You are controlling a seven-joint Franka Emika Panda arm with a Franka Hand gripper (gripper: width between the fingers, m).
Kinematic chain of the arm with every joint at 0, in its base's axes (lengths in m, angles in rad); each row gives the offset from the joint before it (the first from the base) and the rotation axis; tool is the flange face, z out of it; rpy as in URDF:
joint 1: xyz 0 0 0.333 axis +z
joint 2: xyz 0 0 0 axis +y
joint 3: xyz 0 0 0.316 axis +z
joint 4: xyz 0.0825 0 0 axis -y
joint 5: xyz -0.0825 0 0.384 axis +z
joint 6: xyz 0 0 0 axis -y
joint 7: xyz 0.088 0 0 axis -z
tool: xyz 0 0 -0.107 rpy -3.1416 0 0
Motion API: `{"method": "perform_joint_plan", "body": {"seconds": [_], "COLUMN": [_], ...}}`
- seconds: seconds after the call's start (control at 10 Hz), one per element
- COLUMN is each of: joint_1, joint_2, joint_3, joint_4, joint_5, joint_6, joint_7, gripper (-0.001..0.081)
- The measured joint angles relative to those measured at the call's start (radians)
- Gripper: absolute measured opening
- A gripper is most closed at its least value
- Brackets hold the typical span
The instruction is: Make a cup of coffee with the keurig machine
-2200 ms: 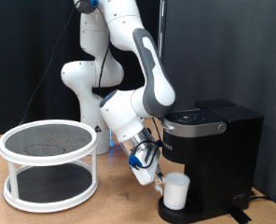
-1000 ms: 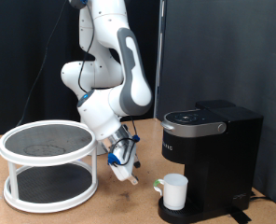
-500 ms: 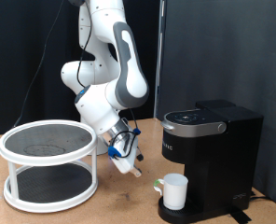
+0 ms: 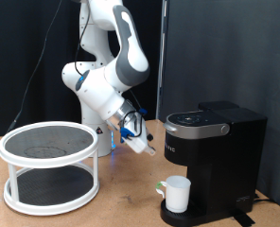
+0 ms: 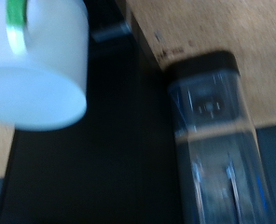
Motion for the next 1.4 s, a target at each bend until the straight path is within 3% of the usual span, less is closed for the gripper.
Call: {"method": "perform_joint_plan", "body": {"seconds": [0.1, 0.3, 0.5, 0.9, 1.4], "joint_1": [0.0, 0.001, 0.002, 0.002, 0.002], "joint_2": [-0.036, -0.035, -0.073, -0.22, -0.383], "joint_3": [-0.007, -0.006, -0.006, -0.013, -0.061], "joint_4": [-0.014, -0.015, -0.019, -0.026, -0.015], "joint_5": [-0.001, 0.0, 0.002, 0.022, 0.116], "joint_6": [-0.027, -0.03, -0.093, -0.238, -0.377], "joint_7": [0.013, 0.012, -0.004, -0.005, 0.038], "gripper": [0.0734, 0.0734, 0.0734, 0.0734, 0.0734]}}
